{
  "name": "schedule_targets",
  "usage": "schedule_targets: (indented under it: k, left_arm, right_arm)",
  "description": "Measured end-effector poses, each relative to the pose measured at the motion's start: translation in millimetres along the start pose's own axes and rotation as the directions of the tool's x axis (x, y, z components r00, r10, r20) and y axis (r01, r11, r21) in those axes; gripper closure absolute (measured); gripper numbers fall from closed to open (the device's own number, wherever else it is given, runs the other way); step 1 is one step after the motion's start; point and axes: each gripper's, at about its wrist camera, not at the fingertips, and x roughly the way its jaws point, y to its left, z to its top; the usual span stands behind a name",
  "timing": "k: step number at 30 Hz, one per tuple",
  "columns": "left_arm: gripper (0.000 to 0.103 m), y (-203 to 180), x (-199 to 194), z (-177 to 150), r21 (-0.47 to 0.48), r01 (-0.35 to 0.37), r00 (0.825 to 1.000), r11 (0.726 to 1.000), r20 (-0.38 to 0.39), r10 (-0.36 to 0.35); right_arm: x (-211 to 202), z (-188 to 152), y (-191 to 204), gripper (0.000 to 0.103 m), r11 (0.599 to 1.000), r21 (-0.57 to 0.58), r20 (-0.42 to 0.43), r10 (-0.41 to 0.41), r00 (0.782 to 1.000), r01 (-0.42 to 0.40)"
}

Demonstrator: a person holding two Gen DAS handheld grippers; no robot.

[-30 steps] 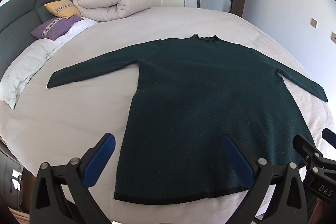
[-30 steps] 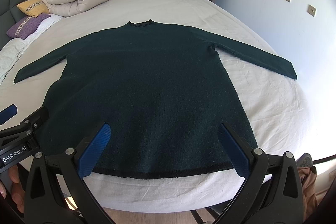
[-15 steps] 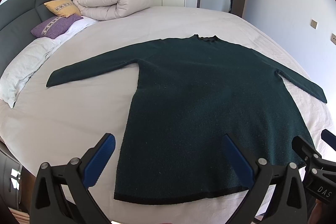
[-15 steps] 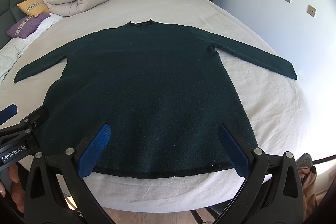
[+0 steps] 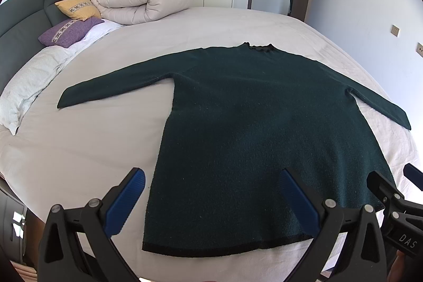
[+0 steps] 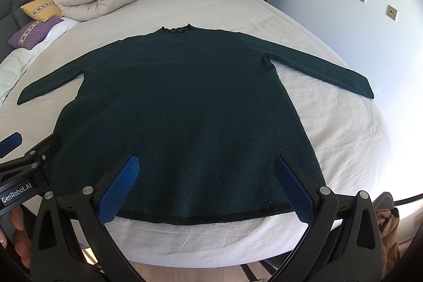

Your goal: Fold small clothes

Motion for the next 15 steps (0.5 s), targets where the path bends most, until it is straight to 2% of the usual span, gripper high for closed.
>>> schedule_targets:
  k: [15]
  left_arm:
    - [0.000,-0.2,4.1,-3.7,-0.006,0.007,1.000,1.000,-0.005,-0.007]
  right_arm:
    - [1.0,-2.0,-0.1,0.000,1.000,0.001,0.000,0.001,1.000,-0.001]
